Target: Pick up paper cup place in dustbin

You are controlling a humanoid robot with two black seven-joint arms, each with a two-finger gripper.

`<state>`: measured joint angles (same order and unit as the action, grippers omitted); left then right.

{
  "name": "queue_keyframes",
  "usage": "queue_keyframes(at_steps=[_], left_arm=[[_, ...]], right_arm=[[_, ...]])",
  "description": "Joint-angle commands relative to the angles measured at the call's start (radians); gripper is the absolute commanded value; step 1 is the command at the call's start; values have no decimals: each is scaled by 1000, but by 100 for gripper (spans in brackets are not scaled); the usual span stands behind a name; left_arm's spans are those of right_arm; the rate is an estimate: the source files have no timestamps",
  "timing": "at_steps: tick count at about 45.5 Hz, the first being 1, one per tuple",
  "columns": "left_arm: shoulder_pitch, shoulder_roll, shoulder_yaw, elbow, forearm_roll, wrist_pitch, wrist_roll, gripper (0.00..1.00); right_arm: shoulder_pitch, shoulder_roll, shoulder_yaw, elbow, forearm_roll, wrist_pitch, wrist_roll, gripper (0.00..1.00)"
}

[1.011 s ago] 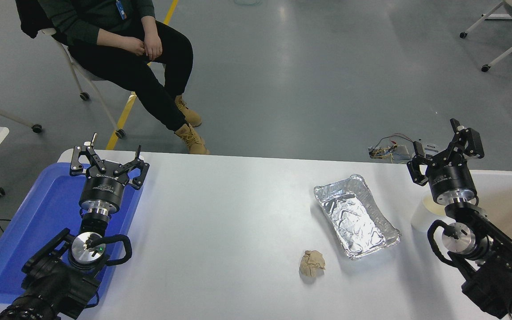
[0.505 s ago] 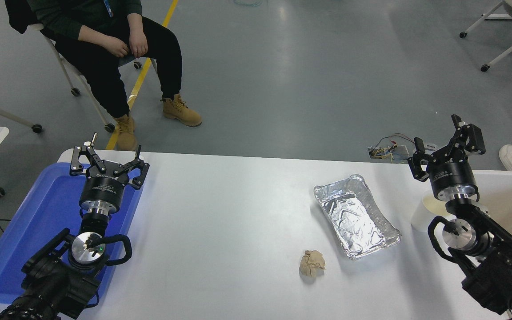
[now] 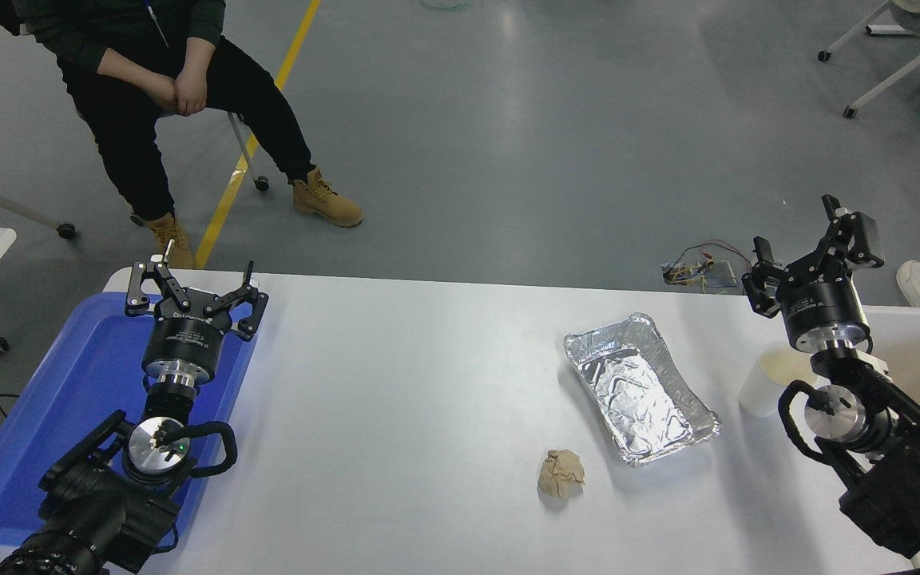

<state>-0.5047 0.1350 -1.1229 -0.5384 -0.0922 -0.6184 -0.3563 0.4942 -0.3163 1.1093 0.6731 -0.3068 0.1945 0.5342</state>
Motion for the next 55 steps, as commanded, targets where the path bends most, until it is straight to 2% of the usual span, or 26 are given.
queue_keyframes(at_steps=[1,16,29,39,47,55], left_arm=[[0,0,0,0,0,0,0,100],[0,0,0,0,0,0,-1,100],[0,0,0,0,0,0,0,100],[0,0,0,0,0,-1,0,100],[0,0,0,0,0,-1,0,100],[0,0,0,0,2,0,0,100]], right_arm=[[12,-29,-8,5,0,0,0,100],[106,-177,-173,6,2,-1,-5,100],[322,-331,-664,14,130,-3,-8,100],[527,-423,-1044,49,137,6,-13,100],[746,-423,-1451,72,137,13,-13,100],[903,-379,-1704,92,134,37,-19,100]])
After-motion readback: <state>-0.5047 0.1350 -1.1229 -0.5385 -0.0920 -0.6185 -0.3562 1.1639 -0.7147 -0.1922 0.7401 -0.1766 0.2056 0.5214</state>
